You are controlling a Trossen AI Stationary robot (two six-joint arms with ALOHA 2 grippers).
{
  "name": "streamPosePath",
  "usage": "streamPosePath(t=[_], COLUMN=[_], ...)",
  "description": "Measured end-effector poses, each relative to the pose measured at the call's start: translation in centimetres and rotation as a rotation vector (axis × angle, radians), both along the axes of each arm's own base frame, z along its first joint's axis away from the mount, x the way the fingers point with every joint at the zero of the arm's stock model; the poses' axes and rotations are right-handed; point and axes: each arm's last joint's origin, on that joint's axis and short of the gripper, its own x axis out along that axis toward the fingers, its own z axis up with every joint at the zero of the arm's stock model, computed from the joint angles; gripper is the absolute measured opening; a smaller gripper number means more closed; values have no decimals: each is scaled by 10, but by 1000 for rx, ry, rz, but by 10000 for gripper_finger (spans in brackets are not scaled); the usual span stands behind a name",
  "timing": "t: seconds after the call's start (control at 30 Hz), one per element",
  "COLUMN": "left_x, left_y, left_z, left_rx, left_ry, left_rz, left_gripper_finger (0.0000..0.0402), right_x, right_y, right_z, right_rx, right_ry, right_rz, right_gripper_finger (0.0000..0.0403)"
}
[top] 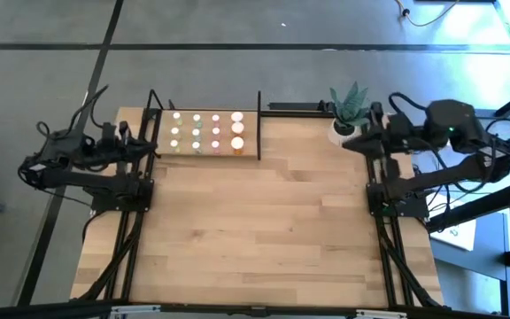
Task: Pick and place medicine bottles onto shelf by color
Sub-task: Return to Home Position
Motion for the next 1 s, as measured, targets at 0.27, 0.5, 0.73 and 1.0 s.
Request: streamPosePath(t=[0.27,0.5,0.73,1.0], left_x=[16,24,20,37], left_y=[-2,-3,-3,-3], left_z=[-19,-28,-41,-62], left_rx=[44,128,140,145], left_ry=[-156,-235,-294,-293], left_rz=[-58,-59,-53,-34], left_gripper_finger=[1,1,0,0], right_x=[-61,-128,-160,-157], right_y=[-1,-5,-8,-9], right_z=[-50,-87,-120,-128], right_rx=[39,109,119,113], right_ry=[-119,-298,-408,-329], right_rz=[43,5,-49,-82], right_gripper_finger=[3,2,2,2])
